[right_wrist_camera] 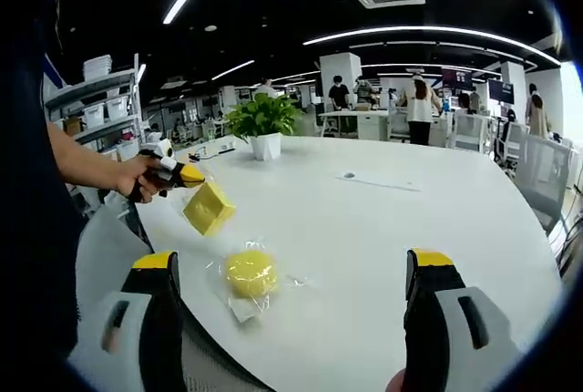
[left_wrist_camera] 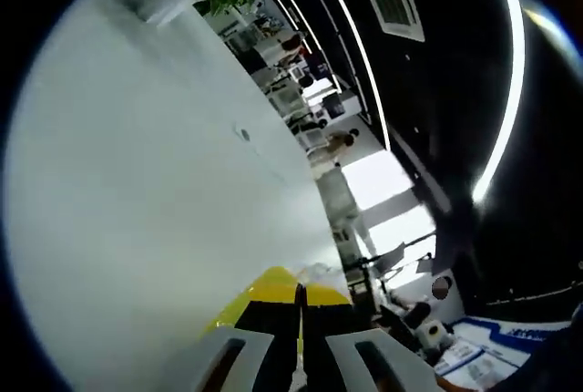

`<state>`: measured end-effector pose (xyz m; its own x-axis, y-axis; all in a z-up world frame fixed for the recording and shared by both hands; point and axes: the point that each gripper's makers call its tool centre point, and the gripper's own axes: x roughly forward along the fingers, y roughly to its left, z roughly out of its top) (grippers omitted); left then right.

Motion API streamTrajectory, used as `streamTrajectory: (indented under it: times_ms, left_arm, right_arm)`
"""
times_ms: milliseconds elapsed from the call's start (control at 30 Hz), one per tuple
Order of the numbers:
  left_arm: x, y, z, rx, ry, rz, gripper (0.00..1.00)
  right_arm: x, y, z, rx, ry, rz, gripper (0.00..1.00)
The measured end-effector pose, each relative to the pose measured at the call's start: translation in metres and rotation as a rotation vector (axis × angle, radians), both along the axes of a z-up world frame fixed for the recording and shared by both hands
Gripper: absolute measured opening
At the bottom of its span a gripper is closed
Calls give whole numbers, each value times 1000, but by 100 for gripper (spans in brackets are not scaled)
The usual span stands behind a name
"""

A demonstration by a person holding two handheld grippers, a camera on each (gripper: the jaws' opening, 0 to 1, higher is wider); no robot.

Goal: Compare the silicone blocks by pressing each to a similar depth, holding the contact briefly, and releasing to observe deformation and rebound differences across the visible hardness samples.

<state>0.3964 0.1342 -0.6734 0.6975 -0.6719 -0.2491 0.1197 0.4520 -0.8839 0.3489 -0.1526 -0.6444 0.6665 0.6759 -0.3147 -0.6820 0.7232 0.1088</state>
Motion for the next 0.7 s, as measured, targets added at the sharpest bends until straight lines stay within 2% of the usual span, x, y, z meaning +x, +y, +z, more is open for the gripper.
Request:
streamTrajectory:
  times_ms: [133,200,300,367,400,533,567,633,700]
  left_arm:
    - [3,7,-13,18,26,22,0]
    - [4,11,-21,51,39,29,0]
    - [7,25,-42,171,54,33,0]
    - [10,38,-53,265,49,65,0]
    - [10,41,-57,315,32,55,0]
    - [9,42,-68,423,7,6,0]
    - [10,43,-70,443,-1,5,0]
    - [11,45,-72,436,1,12,0]
    - [12,48,-74,450,-5,14,0]
  right_arm:
    - [-1,0,-6,-4,15,-3,97]
    - [-2,0,-8,-7,18,-3,97]
    - [-3,-1,-11,-8,26,-6,97]
    - [-2,-2,-14,-21,27,-9,97]
    - [-3,-2,-14,-24,30,-11,97]
    - [-2,-5,-17,-19,41,-24,97]
    - [-2,-5,-18,-17,45,-24,97]
    - [-3,-6,-20,-21,55,-26,97]
    - [-4,-9,-28,-32,106,-44,97]
